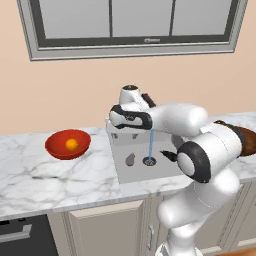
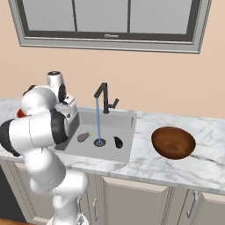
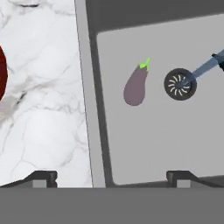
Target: Pick the eggplants from the sink and place them in one bowl. Place the orange in the other bowl. Then turn off the sink faucet.
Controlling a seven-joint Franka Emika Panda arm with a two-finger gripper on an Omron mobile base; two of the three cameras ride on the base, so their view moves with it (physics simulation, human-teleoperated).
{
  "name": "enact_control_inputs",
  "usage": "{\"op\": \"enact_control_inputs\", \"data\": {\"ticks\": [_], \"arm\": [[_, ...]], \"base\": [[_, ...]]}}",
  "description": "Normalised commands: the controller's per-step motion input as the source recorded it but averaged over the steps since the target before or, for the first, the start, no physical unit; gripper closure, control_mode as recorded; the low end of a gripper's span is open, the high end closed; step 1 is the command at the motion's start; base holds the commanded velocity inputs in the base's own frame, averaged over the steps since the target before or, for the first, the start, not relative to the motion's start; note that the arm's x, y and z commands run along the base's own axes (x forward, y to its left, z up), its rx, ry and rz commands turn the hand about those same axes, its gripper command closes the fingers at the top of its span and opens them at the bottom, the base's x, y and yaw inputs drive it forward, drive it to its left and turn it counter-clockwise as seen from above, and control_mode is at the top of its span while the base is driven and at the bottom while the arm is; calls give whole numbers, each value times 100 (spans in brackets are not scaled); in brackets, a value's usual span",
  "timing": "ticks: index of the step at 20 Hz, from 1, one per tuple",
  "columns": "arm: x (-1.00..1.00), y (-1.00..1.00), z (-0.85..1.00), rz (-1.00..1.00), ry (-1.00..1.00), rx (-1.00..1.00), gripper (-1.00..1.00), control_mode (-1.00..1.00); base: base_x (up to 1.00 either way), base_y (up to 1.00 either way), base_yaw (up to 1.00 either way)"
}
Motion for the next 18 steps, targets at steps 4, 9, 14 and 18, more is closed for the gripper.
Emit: {"op": "enact_control_inputs", "data": {"ticks": [4, 9, 14, 18], "arm": [[-28, -89, 0, -10, 0, 31, -100, -100], [-1, -72, -4, -4, 2, 26, -100, -100], [14, -22, -30, 0, 9, 5, -100, -100], [42, 0, -49, 0, 18, 0, -100, -100]], "base": [[0, 0, 0], [0, 0, 0], [0, 0, 0], [0, 0, 0]]}}
